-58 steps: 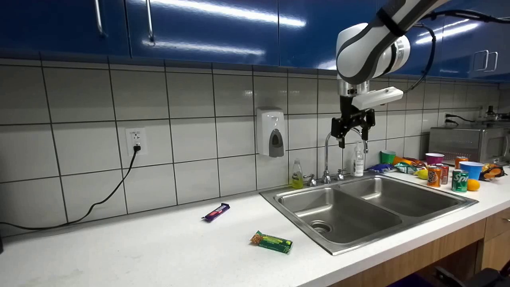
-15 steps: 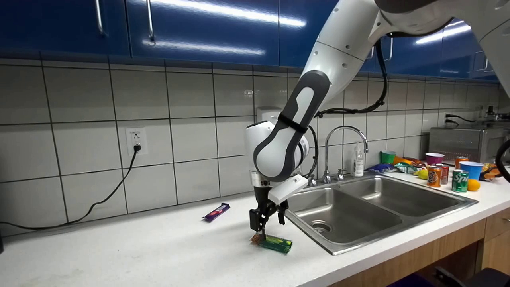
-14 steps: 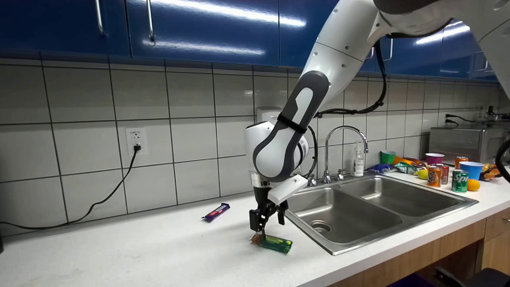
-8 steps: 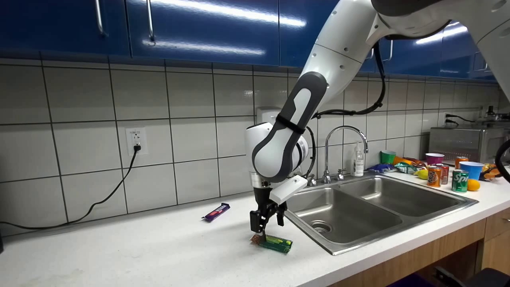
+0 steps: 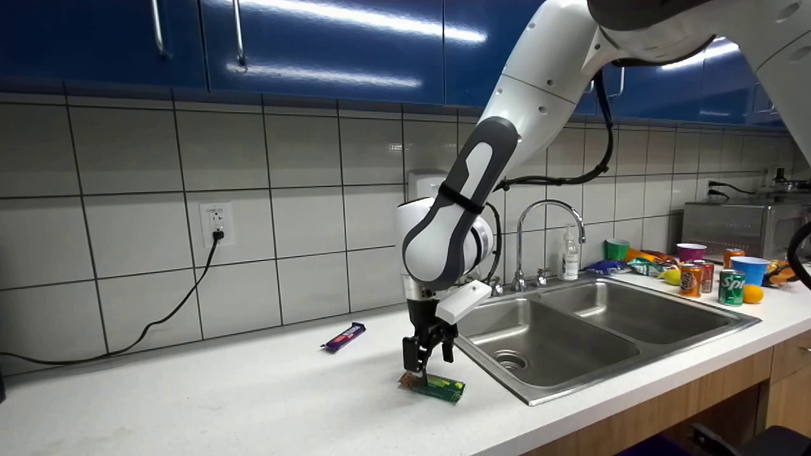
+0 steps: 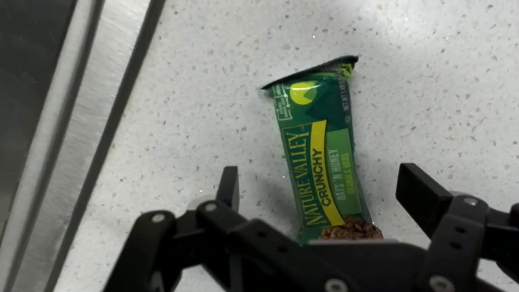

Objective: Put the green lunch bar inside the sink on the left

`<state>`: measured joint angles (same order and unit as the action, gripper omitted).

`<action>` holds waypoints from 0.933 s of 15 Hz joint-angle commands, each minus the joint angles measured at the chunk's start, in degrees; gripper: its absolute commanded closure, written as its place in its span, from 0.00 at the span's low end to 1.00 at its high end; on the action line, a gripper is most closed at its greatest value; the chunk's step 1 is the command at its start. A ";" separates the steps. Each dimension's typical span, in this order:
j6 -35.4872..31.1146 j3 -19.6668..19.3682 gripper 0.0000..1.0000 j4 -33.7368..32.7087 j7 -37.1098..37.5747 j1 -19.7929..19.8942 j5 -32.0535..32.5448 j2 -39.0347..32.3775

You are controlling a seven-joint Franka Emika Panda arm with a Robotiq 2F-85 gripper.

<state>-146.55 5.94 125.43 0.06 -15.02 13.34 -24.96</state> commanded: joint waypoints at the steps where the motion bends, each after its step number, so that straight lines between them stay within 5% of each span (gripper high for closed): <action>1: 0.67 1.62 0.00 0.05 -3.08 1.78 -1.62 -0.24; 14: 0.39 1.73 0.00 -0.34 -2.74 1.34 -1.55 -2.33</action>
<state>-146.59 6.89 125.53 -1.28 -14.77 12.73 -27.17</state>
